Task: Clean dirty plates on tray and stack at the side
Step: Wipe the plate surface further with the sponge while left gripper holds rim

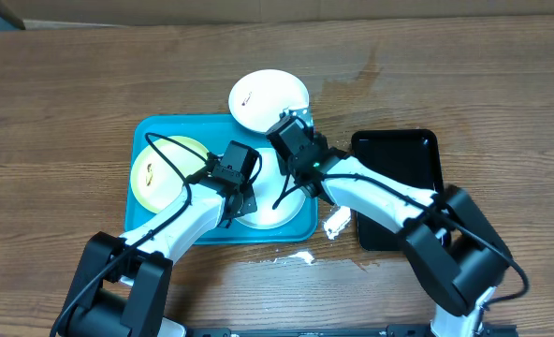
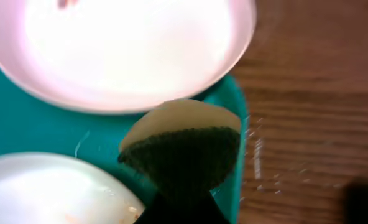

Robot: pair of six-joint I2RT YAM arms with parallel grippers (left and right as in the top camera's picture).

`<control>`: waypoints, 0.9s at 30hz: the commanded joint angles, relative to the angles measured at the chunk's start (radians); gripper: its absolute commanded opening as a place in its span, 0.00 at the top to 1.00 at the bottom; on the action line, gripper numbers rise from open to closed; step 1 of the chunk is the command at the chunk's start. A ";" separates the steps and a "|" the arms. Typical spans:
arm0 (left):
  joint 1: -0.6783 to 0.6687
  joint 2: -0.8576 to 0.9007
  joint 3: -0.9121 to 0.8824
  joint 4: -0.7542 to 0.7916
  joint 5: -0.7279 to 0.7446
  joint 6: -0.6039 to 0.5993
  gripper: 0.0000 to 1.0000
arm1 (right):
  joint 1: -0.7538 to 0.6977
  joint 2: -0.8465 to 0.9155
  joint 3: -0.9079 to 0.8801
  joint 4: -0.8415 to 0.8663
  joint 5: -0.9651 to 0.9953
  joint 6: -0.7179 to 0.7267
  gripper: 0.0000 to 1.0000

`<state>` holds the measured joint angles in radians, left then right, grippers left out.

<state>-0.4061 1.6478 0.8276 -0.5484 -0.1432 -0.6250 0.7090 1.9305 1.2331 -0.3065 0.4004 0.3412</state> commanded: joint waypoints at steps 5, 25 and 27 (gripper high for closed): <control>0.002 0.086 -0.074 -0.049 0.002 0.020 0.96 | -0.010 -0.096 0.004 -0.021 -0.006 0.034 0.96; 0.002 0.086 -0.074 -0.048 0.002 0.020 0.96 | 0.005 -0.059 -0.061 0.011 -0.376 0.063 0.96; 0.002 0.086 -0.074 -0.048 0.002 0.020 0.96 | 0.005 -0.042 -0.085 0.057 -0.377 0.064 0.96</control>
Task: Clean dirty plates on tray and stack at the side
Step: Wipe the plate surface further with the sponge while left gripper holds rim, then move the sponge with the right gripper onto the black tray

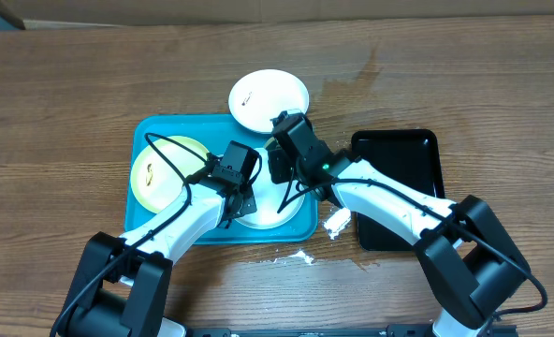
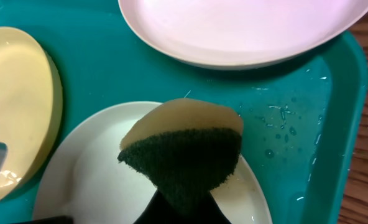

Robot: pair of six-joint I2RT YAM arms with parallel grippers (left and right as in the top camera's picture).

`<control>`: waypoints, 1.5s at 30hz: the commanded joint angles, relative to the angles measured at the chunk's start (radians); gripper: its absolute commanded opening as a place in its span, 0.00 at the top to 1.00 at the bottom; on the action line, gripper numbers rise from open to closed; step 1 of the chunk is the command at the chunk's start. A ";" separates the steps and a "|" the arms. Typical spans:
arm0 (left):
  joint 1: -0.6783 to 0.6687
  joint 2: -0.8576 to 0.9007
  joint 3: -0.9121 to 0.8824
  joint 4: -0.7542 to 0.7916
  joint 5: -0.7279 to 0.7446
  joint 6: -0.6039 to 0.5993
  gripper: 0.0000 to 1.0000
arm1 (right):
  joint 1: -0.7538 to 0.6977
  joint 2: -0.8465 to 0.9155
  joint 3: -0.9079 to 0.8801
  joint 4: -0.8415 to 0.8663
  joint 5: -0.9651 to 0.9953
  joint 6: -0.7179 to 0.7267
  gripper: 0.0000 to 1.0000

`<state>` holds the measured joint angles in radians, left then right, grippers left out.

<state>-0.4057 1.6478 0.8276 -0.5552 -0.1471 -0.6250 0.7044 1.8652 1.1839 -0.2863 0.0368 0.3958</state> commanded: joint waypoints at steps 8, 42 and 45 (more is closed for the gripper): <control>0.002 0.086 -0.074 -0.041 0.006 0.020 0.96 | 0.010 0.082 -0.065 0.146 0.041 0.009 0.96; 0.002 0.084 -0.037 -0.088 0.006 0.027 0.96 | -0.012 -0.264 -0.064 0.060 0.393 0.051 0.96; 0.002 0.074 0.026 -0.141 0.006 0.027 0.96 | -0.050 -0.329 -0.064 -0.074 0.389 0.087 0.96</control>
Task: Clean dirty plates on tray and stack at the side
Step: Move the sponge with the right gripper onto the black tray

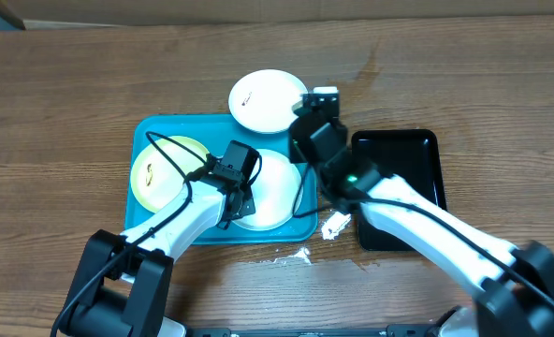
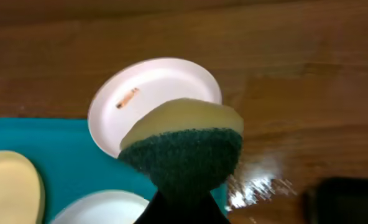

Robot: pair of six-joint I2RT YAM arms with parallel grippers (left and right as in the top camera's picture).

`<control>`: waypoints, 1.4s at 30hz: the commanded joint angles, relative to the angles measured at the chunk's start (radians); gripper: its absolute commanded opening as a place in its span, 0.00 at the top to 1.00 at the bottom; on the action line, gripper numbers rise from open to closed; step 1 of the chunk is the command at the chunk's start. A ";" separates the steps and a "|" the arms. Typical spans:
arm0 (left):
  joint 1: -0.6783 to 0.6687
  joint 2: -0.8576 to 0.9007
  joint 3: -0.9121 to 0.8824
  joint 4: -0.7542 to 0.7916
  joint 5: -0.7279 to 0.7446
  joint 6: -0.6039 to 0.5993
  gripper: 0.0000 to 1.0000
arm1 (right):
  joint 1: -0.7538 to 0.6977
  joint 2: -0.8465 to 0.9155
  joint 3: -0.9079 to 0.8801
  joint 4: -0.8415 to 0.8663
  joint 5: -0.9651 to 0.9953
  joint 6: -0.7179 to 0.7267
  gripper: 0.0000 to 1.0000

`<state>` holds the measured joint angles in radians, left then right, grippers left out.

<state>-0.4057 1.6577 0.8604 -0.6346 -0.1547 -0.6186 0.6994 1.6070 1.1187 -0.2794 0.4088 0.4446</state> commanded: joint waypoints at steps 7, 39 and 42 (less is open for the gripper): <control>0.000 0.008 0.192 -0.161 0.088 0.061 0.96 | -0.269 -0.150 0.001 -0.386 -0.167 0.073 0.84; 0.033 -0.032 0.080 -0.174 0.078 0.027 0.31 | -0.583 0.181 0.000 -0.540 -0.452 -0.161 0.30; 0.033 -0.033 0.065 -0.149 0.078 0.027 0.32 | -0.583 0.182 -0.008 -0.537 -0.452 -0.161 0.31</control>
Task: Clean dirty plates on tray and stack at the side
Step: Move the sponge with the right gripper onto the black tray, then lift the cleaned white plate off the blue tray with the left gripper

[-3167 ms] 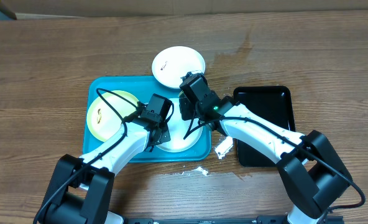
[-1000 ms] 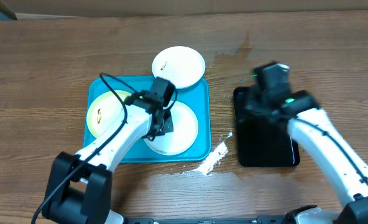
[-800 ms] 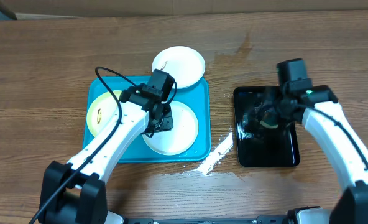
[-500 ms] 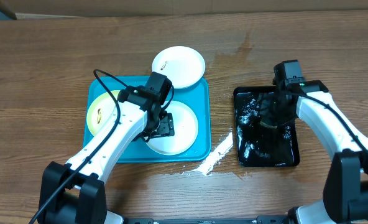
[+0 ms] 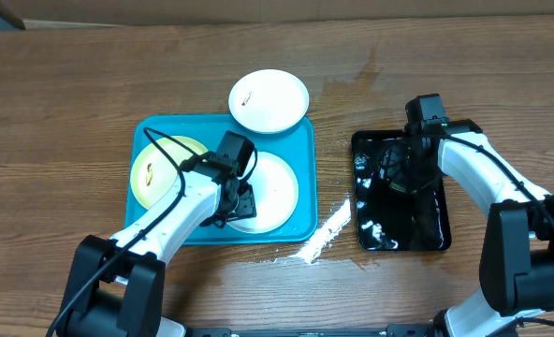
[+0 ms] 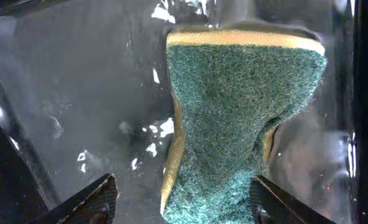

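A green-and-yellow sponge [image 6: 246, 106] lies flat in the wet black tray [image 5: 427, 234]. My right gripper [image 6: 184, 199] stands open over it, one finger on each side and apart from it; overhead the right gripper [image 5: 403, 173] is over the tray's upper part. On the blue tray [image 5: 146, 131] sit a white plate [image 5: 275, 187] and a yellow-green plate [image 5: 155, 173]. My left gripper [image 5: 238, 201] is at the white plate's left rim and looks shut on it. Another white plate [image 5: 269, 100], with a small brown mark, lies on the table behind the blue tray.
A streak of white spill [image 5: 319, 234] lies on the wooden table between the two trays. A wet patch [image 5: 352, 89] darkens the wood right of the far plate. The black tray holds water.
My right gripper was above the far white plate, shut on the sponge. Now it is over the black tray, open, with the sponge lying in the water. The left gripper stays at the white plate.
My right gripper held the sponge at the blue tray's far right corner, then over the white plate on the tray, then high above the far plate. Now the sponge lies released in the black tray. The left gripper stayed at the white plate's rim throughout.
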Robot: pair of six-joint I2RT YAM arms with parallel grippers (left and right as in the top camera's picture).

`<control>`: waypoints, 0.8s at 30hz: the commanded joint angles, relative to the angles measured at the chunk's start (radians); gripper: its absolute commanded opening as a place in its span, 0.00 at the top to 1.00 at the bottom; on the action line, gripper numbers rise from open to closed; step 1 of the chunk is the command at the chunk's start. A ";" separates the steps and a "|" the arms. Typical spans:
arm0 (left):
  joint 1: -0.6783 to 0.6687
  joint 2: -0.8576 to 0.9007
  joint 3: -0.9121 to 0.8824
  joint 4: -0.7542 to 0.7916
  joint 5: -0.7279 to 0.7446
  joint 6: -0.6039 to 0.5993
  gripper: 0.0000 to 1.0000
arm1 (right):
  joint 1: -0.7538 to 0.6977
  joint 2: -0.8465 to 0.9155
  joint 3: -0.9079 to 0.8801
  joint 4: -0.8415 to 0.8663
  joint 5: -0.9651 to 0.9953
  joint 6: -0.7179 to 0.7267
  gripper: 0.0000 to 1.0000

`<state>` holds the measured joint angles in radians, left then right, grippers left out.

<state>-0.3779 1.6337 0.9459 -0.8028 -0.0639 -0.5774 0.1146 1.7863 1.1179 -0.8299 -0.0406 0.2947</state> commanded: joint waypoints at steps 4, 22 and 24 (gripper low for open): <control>0.005 -0.007 -0.030 0.037 -0.014 -0.013 0.31 | 0.002 0.002 -0.055 0.078 -0.002 -0.011 0.30; 0.004 -0.002 -0.063 0.077 -0.017 -0.013 0.53 | 0.002 0.002 -0.077 0.103 -0.006 -0.011 0.29; 0.004 -0.002 -0.063 0.083 -0.017 -0.013 0.56 | 0.002 0.002 -0.077 0.100 -0.006 -0.011 0.28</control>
<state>-0.3779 1.6337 0.8906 -0.7284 -0.0673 -0.5850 0.1146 1.7863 1.0542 -0.7258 -0.0410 0.2867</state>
